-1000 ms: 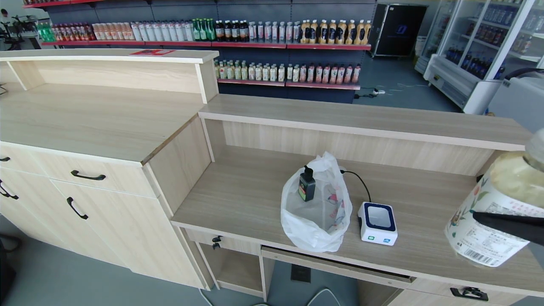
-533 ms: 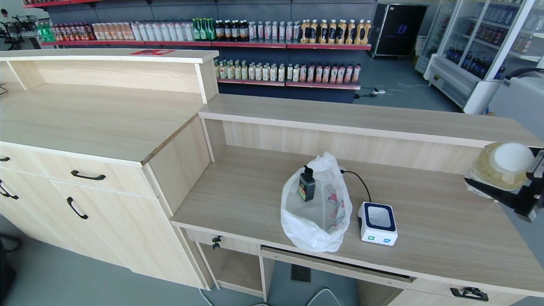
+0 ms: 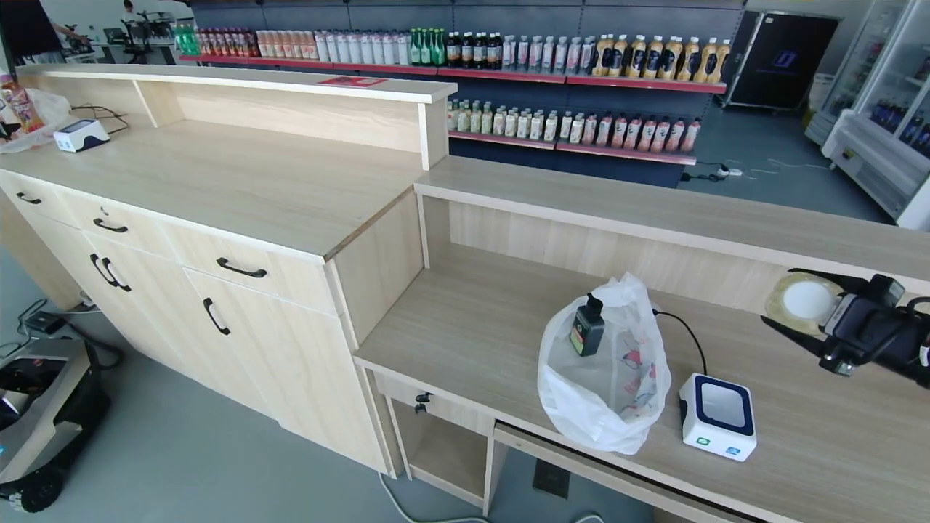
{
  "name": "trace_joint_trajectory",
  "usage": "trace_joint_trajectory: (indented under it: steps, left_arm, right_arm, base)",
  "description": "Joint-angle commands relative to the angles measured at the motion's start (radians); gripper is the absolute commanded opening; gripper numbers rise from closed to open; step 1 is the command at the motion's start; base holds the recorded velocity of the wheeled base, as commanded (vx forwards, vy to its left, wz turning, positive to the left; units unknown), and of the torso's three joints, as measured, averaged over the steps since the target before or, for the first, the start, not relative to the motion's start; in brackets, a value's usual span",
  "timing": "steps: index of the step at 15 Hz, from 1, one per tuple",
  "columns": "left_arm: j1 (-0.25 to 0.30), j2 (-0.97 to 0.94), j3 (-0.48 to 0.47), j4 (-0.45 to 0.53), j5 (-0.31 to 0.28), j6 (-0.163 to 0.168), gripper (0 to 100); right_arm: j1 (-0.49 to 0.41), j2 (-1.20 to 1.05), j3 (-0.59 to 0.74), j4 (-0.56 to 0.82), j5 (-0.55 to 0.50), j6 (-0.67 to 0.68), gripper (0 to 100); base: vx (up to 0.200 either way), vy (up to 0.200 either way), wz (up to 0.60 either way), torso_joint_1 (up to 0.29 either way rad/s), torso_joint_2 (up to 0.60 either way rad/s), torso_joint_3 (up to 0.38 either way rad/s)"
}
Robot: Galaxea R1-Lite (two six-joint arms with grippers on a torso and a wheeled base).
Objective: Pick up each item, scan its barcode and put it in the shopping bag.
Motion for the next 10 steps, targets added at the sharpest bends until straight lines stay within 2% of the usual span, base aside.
trace_joint_trajectory:
  steps: [1,8,10]
  left_arm:
    - [0.000,0.000,0.000,0.000,0.000,0.000,100]
    - [0.000,0.000,0.000,0.000,0.000,0.000,100]
    - [0.000,0.000,0.000,0.000,0.000,0.000,100]
  right_arm:
    - [0.000,0.174,-0.004,-0.081,0.035,-0.014,0]
    - [-0.060,0.416,-0.036,-0.170,0.072,-0.025,0]
    - [-0.066,0.479,-0.082,-0.222,0.074,-0.025,0]
  base:
    - [0.000,0.000,0.00,0.000,0.00,0.000]
    - [0.000,0.000,0.00,0.000,0.00,0.000]
    - [0.000,0.000,0.00,0.000,0.00,0.000]
